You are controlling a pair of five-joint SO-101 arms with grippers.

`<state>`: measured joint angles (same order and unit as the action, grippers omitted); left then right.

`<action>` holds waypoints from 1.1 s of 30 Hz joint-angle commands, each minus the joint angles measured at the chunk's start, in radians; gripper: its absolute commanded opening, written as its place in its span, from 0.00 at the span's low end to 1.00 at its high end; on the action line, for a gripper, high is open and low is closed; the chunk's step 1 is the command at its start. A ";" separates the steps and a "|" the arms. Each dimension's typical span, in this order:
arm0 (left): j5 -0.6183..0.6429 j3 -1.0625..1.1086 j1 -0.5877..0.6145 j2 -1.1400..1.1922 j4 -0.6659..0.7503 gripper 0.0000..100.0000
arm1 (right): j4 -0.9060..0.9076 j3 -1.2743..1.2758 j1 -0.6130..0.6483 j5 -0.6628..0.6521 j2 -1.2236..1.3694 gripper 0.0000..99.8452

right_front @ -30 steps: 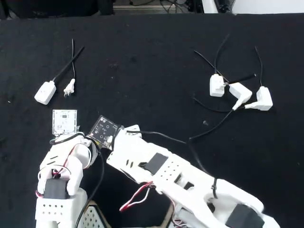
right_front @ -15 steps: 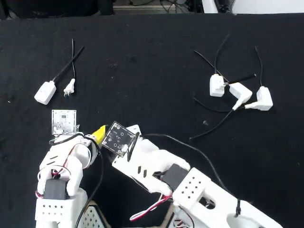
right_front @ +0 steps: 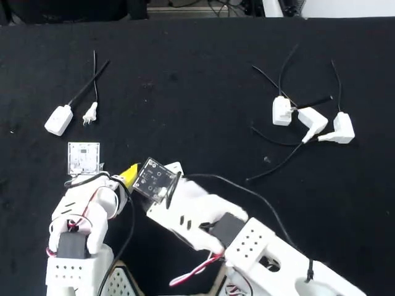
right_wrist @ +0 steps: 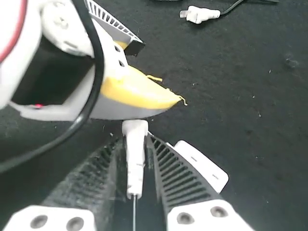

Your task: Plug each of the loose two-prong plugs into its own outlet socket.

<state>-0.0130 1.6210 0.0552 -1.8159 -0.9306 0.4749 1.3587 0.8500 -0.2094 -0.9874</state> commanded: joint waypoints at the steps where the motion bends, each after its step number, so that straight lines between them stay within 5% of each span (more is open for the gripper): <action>1: -0.002 -0.021 0.061 -0.006 0.012 0.27 | 0.109 -0.104 -0.114 0.009 -0.038 0.01; 8: 0.005 -0.013 0.102 -0.006 0.021 0.27 | 0.321 -0.298 -0.175 0.002 0.070 0.01; 17: 0.000 0.002 0.110 -0.006 0.018 0.27 | 0.710 -0.788 -0.219 0.012 0.529 0.01; 33: 0.000 0.002 0.107 -0.006 0.018 0.27 | 1.215 -1.570 -0.295 0.244 1.270 0.01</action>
<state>-0.0161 1.6379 0.1534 -1.8159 -0.9214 1.6134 -0.0499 0.5785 0.0100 0.2248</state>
